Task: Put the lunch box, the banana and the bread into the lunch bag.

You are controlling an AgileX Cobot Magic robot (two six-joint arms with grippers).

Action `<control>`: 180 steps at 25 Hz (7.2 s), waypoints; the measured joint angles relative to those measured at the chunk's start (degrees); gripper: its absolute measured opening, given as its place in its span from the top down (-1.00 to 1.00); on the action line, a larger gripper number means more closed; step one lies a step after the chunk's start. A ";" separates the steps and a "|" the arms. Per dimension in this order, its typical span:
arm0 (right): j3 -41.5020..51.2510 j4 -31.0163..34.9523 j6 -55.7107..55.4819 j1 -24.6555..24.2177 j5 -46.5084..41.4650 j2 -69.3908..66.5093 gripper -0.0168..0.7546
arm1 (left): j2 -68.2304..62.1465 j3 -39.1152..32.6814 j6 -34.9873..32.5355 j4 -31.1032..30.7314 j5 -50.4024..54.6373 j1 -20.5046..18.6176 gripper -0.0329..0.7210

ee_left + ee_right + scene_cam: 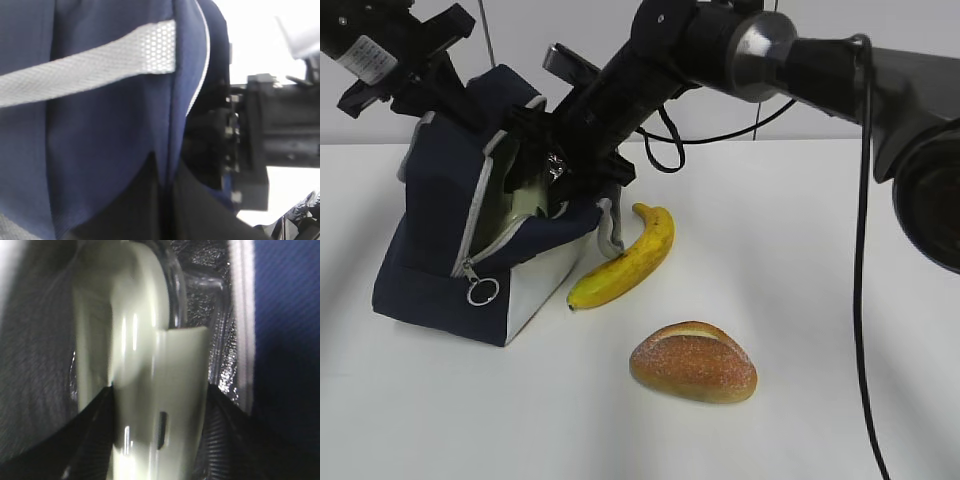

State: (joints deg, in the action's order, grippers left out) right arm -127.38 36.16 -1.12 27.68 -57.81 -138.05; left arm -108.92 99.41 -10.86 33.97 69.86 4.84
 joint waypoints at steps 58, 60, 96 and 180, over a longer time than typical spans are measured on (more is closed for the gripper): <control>10.09 -33.51 -15.48 -2.91 -13.48 10.13 -0.26 | -0.85 0.00 0.00 -0.62 -0.03 0.00 0.92; 10.09 -32.64 -16.33 -3.47 -13.40 8.91 -0.26 | -0.85 0.00 0.00 -0.62 0.02 0.00 0.92; 10.32 -22.02 -14.31 -8.80 -3.20 4.82 -0.56 | -0.85 0.00 0.00 -0.62 0.08 0.00 0.92; -4.80 -6.32 4.01 -0.96 1.08 0.12 -0.46 | -0.85 0.00 -0.05 2.12 0.17 0.00 0.92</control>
State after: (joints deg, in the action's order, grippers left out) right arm -132.18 29.84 2.89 26.72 -56.73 -137.92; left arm -109.78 99.41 -10.92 36.09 70.03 4.84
